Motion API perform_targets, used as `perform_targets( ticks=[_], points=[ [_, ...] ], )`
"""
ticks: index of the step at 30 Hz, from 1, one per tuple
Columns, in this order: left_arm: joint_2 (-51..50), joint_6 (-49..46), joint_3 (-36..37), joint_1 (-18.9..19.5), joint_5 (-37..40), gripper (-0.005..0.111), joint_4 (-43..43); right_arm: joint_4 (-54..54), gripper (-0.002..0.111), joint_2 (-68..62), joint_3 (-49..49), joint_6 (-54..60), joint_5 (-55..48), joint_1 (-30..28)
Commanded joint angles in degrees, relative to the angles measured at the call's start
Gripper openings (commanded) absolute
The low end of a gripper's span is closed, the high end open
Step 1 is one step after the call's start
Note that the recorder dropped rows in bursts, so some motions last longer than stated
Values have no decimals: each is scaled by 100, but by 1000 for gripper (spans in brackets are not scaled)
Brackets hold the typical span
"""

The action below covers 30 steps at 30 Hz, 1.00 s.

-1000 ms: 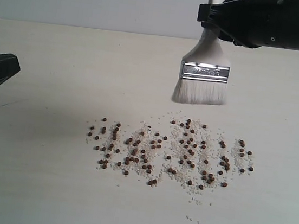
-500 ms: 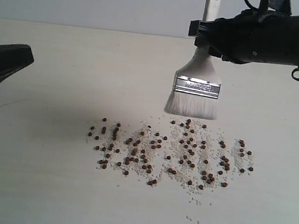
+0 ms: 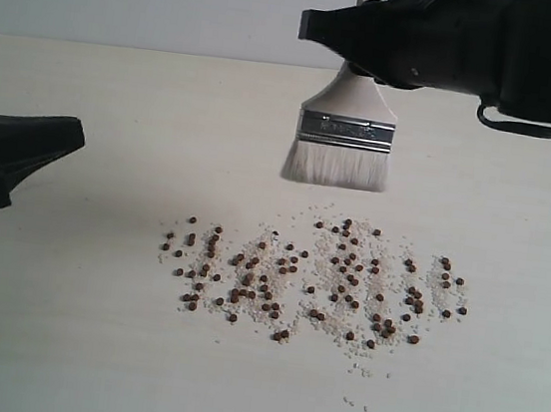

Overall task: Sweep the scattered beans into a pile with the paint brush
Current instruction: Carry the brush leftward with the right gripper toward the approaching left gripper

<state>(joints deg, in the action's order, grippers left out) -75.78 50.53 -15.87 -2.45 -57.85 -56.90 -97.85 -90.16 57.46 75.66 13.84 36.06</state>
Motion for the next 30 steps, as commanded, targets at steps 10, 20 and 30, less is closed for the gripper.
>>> perform_targets(
  ticks=[10, 20, 30],
  points=[
    [-220, -369, -48, -5, -144, 0, 374, 719, 0, 13, 66, -755, 601, 588],
    [-293, -388, -381, -221, -383, 0, 217, 1266, 0, 13, 66, -1451, 427, 588],
    [-1421, -368, -1195, -1179, -383, 0, 210, 1266, 0, 13, 66, -1451, 222, 588]
  ],
)
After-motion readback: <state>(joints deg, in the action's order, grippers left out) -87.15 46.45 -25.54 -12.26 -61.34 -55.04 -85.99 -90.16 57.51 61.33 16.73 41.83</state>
